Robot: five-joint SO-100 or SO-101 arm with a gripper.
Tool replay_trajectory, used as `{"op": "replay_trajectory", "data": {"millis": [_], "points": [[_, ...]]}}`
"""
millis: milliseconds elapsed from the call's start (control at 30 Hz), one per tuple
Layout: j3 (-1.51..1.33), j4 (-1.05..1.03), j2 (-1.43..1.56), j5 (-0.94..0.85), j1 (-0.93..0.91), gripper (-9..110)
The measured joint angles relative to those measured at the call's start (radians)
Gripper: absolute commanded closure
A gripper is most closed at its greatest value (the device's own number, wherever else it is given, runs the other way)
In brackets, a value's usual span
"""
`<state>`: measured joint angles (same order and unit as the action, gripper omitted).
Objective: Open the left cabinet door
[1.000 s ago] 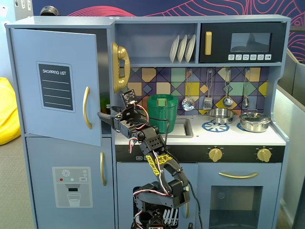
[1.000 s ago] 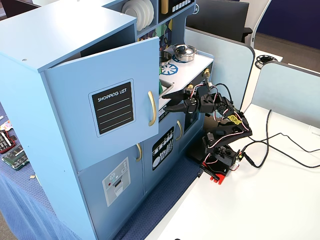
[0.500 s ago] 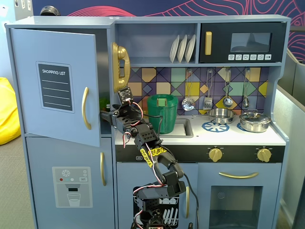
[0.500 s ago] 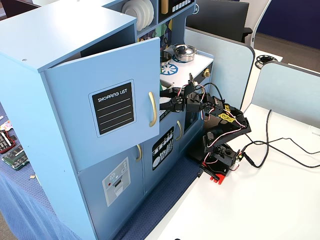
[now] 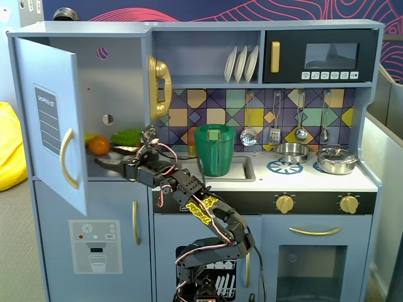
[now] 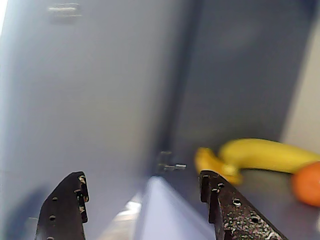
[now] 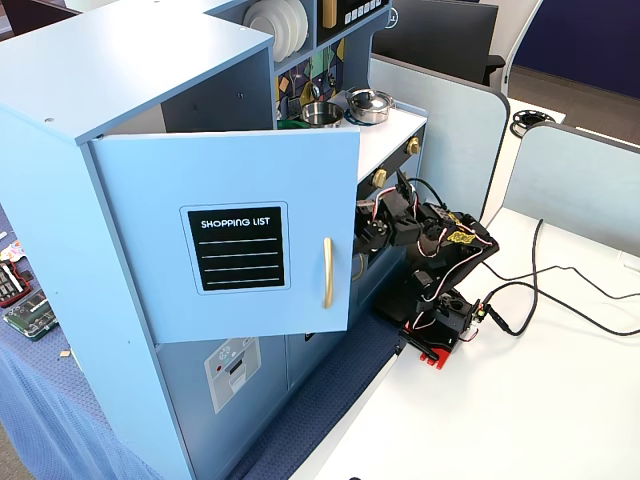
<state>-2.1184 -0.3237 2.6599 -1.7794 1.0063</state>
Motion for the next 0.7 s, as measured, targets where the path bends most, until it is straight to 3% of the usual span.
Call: {"op": "replay_trajectory", "data": {"millis": [367,533,700], "points": [[-0.305,-0.428,0.166,0.264,-0.678,88],[-0.491,-0.617,0.227,0.232,-0.874,89],[-0.680,-0.660,0.272,0.268,-0.951,90]]}}
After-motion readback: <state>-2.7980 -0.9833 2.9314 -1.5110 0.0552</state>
